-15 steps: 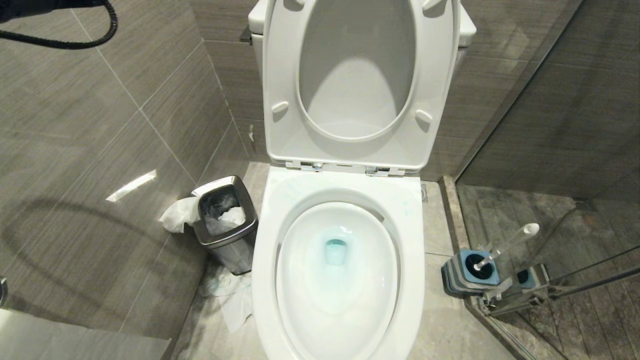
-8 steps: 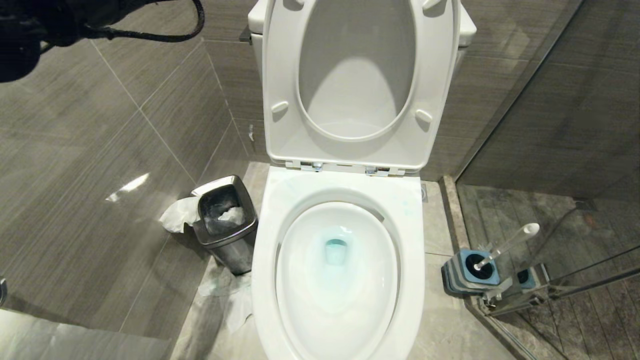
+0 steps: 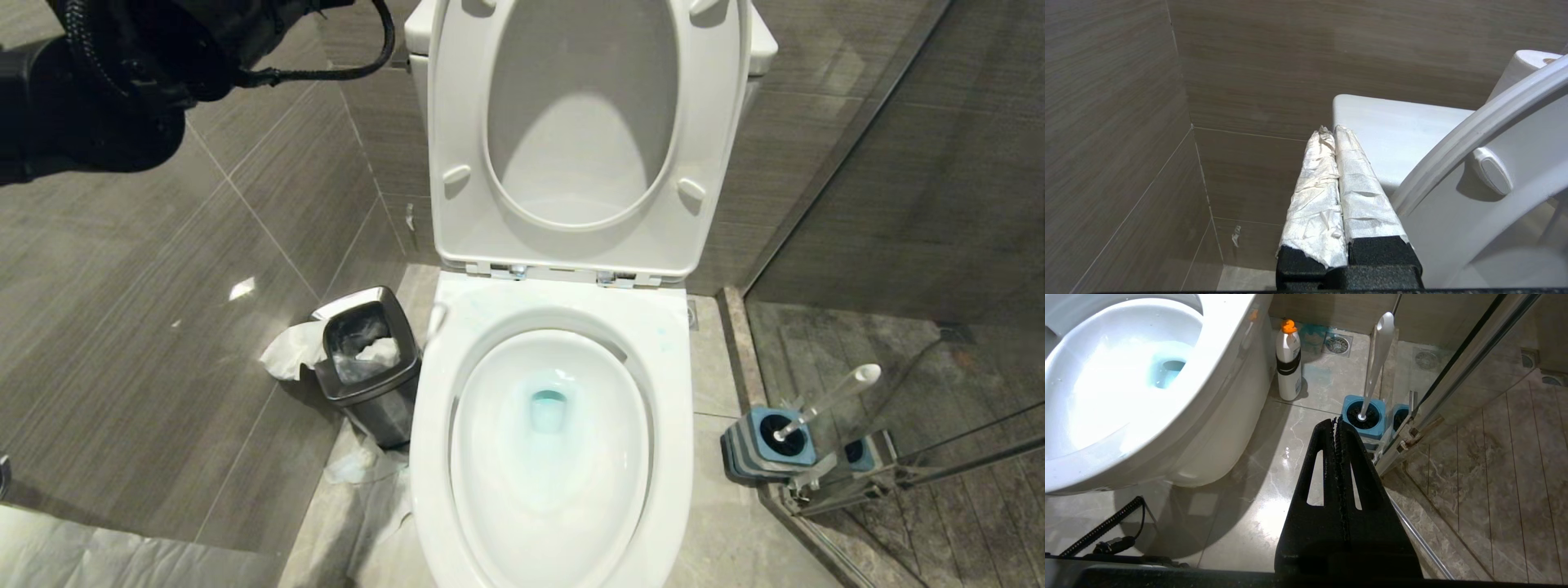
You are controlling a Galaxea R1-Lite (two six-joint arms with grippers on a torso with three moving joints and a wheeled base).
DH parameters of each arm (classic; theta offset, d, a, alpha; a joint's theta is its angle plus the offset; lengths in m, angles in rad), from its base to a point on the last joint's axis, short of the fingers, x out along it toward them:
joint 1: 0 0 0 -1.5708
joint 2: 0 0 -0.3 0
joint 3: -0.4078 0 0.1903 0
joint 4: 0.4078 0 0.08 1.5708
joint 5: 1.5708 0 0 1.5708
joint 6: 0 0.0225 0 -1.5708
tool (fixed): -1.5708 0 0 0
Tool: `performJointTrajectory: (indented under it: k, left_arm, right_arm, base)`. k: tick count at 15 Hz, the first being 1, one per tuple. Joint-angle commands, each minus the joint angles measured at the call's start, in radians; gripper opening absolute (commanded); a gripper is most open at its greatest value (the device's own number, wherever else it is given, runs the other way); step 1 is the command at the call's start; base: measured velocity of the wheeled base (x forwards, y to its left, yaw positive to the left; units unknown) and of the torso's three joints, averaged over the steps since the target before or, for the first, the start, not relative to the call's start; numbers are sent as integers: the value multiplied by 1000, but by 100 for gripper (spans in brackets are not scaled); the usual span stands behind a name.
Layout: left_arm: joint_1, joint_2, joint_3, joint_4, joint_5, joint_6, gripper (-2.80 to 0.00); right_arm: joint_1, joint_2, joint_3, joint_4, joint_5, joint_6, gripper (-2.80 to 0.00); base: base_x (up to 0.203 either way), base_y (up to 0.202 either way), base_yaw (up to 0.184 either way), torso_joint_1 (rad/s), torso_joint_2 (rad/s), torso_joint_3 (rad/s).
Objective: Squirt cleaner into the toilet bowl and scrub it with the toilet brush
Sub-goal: Flush the toilet
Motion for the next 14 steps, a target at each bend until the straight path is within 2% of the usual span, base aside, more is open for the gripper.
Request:
performJointTrajectory:
  k: [1, 8, 14]
  left_arm:
    - [-2, 12, 0, -3, 3, 1, -280]
    - [-2, 6, 0, -5, 28, 5, -280]
    - [7, -18, 0, -5, 55, 6, -280]
  right_arm:
    - [0, 1, 0, 0, 1, 0, -280]
    - [0, 1, 0, 0, 1, 0, -280]
    - [0, 1, 0, 0, 1, 0, -280]
  base:
    - [0, 0, 0, 0, 0, 0]
    - [0, 0, 0, 0, 0, -8]
    - [0, 0, 0, 2, 3, -172]
